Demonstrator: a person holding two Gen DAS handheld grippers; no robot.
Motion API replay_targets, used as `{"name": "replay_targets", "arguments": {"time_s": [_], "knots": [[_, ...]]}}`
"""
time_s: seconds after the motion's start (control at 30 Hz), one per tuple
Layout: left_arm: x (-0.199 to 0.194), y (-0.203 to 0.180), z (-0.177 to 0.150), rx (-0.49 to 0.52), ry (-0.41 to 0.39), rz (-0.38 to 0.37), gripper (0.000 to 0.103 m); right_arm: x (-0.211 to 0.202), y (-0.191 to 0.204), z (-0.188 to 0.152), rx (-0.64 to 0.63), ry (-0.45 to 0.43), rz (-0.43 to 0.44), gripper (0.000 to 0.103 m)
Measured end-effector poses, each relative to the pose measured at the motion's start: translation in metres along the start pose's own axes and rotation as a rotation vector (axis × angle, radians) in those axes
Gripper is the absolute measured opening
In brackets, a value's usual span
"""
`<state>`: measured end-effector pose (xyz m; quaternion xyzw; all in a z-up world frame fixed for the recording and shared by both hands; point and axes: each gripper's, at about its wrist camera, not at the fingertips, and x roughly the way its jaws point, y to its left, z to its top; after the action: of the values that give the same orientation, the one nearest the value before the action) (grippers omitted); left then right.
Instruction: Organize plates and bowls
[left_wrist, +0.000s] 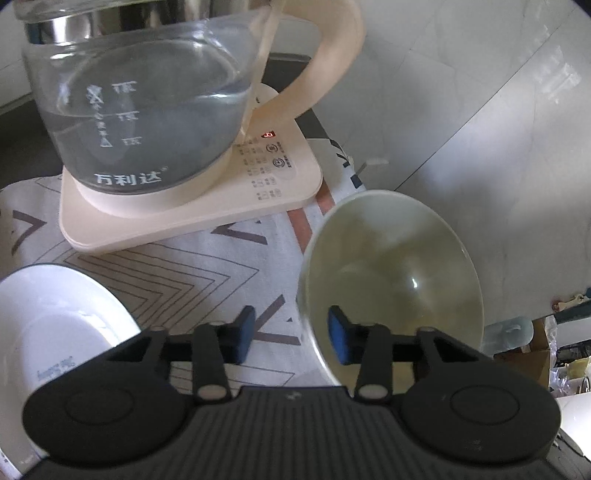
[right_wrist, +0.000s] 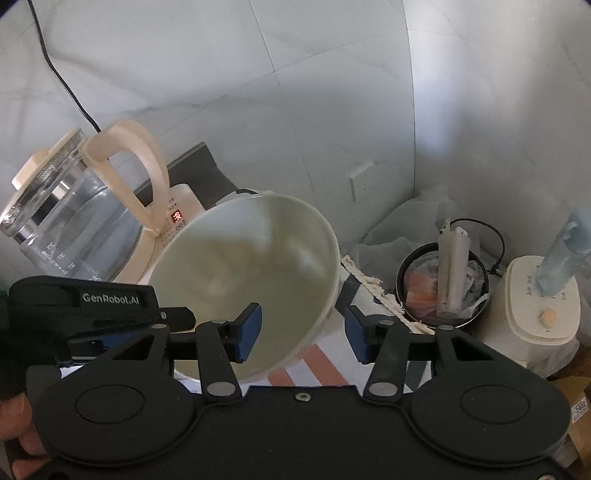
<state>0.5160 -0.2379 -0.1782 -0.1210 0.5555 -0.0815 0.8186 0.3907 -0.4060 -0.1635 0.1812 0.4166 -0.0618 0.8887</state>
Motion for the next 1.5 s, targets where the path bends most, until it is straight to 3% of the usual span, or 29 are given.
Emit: {"name": "replay_targets", "arguments": {"time_s": [0.07,0.1,0.17,0.53,1.5], "knots": [[0.004,-0.002,-0.002,0.004,0.001,0.005,0.026,0.007,-0.001,0.001,0.01,0.014,-0.008,0.046],[0.006,-0.002,-0.002,-0.004,0.008,0.003,0.022,0.01,-0.002,0.001,0.018,0.026,-0.011,0.035],[0.006,-0.004,-0.004,-0.01,0.009,-0.009,0.014,0.016,-0.003,0.0,0.028,0.048,-0.017,0.023],[-0.023,-0.005,-0.026,-0.013,0.014,-0.012,0.012,-0.015,0.001,-0.008,-0.017,0.01,-0.016,0.021],[-0.154,0.02,-0.087,-0.096,-0.134,0.015,0.012,-0.129,0.043,-0.035,-0.165,-0.115,0.111,0.021]]}}
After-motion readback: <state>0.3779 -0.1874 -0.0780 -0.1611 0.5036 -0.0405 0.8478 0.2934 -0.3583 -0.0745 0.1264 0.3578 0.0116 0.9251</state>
